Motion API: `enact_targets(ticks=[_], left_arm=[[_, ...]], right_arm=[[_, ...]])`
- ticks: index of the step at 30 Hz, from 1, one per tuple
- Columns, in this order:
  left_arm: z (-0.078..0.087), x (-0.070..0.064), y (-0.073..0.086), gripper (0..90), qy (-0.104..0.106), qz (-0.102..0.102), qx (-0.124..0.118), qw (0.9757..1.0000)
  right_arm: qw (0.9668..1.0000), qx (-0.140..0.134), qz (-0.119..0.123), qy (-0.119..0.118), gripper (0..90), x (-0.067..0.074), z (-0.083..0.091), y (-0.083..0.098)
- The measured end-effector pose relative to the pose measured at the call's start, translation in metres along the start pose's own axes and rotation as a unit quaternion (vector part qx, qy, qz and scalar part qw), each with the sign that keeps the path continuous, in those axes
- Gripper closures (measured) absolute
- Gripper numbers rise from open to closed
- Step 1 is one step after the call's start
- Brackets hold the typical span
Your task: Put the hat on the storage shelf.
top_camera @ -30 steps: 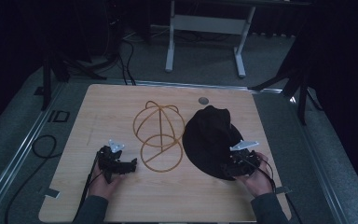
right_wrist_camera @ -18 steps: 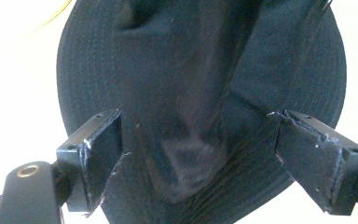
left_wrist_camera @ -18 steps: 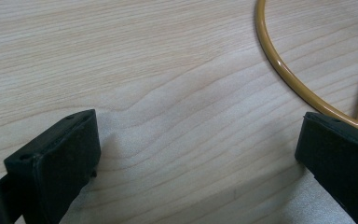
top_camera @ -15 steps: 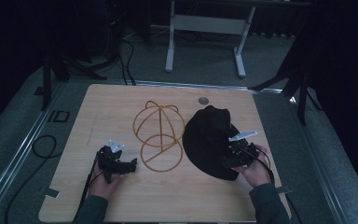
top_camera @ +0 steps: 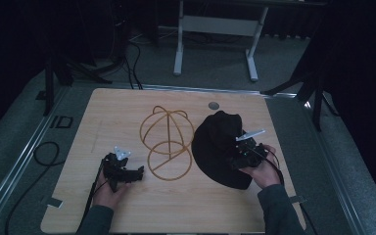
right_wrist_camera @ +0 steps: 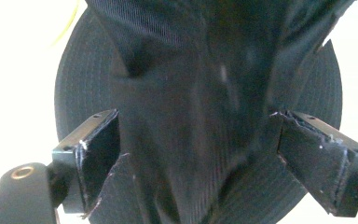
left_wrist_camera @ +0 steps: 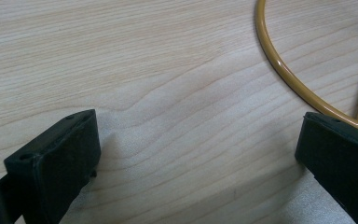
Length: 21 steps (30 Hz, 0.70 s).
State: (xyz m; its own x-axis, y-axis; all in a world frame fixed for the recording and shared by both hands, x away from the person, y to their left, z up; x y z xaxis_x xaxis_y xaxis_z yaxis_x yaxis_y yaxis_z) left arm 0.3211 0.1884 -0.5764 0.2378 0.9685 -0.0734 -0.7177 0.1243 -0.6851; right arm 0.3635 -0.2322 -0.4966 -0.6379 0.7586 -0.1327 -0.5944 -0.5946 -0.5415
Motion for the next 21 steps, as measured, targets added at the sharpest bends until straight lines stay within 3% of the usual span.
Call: enact_targets(ticks=[14,19,21], left_arm=[[0.0,0.0,0.0,0.3,0.0,-0.001,0.0,1.0],[0.0,0.0,0.0,0.3,0.0,-0.001,0.001,1.0],[0.0,0.0,0.0,0.3,0.0,-0.001,0.001,1.0]], right_arm=[[1.0,0.007,-0.002,0.001,13.2,0.002,-0.003,-0.032],[0.9995,0.028,-0.016,0.001,14.6,-0.002,-0.011,-0.037],[0.9991,0.034,-0.026,-0.007,19.5,-0.004,-0.013,-0.038]])
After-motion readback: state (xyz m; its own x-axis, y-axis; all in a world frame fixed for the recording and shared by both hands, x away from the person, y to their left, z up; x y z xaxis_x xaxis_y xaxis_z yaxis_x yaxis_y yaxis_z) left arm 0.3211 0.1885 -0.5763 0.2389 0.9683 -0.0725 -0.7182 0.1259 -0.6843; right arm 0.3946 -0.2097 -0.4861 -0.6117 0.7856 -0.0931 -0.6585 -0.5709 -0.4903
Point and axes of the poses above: each handheld gripper's, and its own axes: z roughly backward along the jaws, y roughly out of its underside, x roughly to its left, the point moved 1 cm from there along -z, roughly forward along the jaws, and after that the axes turned 7 degrees about z, right-handed, at the moved point
